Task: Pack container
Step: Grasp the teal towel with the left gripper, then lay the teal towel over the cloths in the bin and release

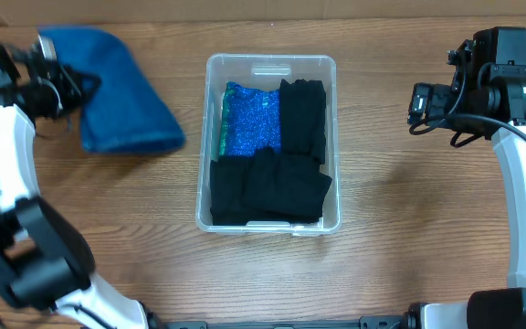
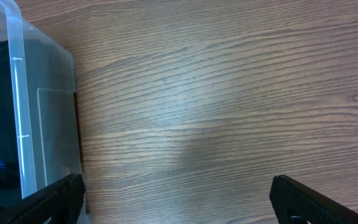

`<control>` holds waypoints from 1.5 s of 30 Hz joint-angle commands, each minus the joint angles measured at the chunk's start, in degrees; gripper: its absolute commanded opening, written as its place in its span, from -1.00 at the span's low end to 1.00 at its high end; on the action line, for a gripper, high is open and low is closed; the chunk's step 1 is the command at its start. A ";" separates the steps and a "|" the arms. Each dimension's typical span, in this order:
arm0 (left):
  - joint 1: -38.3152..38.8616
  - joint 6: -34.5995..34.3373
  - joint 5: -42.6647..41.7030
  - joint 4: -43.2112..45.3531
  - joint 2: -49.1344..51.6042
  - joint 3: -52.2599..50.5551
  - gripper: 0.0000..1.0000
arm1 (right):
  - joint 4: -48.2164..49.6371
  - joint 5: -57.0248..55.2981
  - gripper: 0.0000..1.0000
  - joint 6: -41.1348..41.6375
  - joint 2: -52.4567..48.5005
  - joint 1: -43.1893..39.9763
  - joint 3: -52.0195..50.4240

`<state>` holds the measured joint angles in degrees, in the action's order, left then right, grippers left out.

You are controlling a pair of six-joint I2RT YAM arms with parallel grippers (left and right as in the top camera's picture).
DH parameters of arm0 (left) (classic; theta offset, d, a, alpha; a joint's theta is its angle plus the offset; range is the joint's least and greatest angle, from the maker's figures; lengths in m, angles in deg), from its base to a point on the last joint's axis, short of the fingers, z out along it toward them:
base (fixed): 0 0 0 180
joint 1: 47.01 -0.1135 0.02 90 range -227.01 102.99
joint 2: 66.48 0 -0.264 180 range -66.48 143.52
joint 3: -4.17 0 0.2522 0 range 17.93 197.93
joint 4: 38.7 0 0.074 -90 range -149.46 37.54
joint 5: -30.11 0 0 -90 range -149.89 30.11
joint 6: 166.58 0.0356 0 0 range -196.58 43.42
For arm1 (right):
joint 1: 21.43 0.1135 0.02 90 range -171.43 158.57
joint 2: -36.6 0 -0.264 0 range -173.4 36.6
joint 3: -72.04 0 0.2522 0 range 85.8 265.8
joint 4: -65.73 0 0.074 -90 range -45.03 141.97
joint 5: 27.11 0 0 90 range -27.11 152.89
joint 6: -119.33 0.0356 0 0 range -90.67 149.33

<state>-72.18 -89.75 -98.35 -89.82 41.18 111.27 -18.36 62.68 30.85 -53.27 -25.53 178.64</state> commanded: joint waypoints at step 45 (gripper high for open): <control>48.50 -19.17 4.48 -13.60 -6.51 8.92 -0.92 | 0.09 0.33 1.00 0.26 0.70 -0.22 0.13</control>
<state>-24.47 -105.51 -91.09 -102.26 36.63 118.44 -18.42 62.66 30.83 -53.27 -25.53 178.64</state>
